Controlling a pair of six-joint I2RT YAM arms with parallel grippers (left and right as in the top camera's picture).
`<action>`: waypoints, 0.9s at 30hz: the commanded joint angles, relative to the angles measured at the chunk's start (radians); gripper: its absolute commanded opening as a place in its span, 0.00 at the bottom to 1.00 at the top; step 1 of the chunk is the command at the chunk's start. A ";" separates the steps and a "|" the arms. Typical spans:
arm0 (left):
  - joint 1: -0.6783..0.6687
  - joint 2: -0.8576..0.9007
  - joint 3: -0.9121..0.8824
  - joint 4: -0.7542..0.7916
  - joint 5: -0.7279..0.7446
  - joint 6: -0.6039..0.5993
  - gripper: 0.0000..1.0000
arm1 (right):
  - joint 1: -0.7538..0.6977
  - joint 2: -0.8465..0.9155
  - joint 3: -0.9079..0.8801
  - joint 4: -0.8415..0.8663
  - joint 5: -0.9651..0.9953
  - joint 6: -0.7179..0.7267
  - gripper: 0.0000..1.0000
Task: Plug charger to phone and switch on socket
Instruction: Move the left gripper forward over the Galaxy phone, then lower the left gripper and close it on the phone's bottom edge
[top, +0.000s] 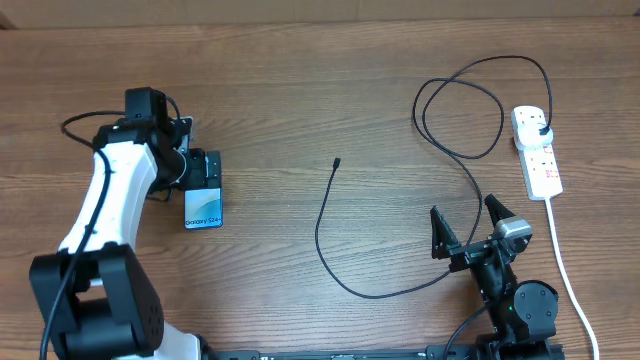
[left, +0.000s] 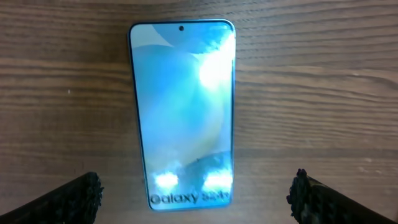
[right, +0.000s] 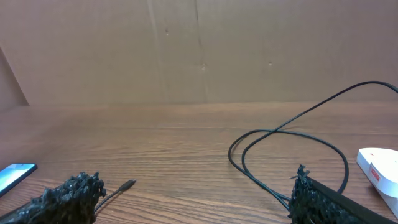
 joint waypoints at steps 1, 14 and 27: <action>0.006 0.051 0.027 0.016 -0.029 0.047 1.00 | -0.006 -0.012 -0.011 0.005 -0.006 -0.001 1.00; 0.005 0.167 0.027 0.059 -0.016 0.072 1.00 | -0.006 -0.012 -0.011 0.005 -0.006 -0.001 1.00; -0.010 0.222 0.027 0.071 -0.006 0.067 0.99 | -0.006 -0.012 -0.011 0.005 -0.006 -0.001 1.00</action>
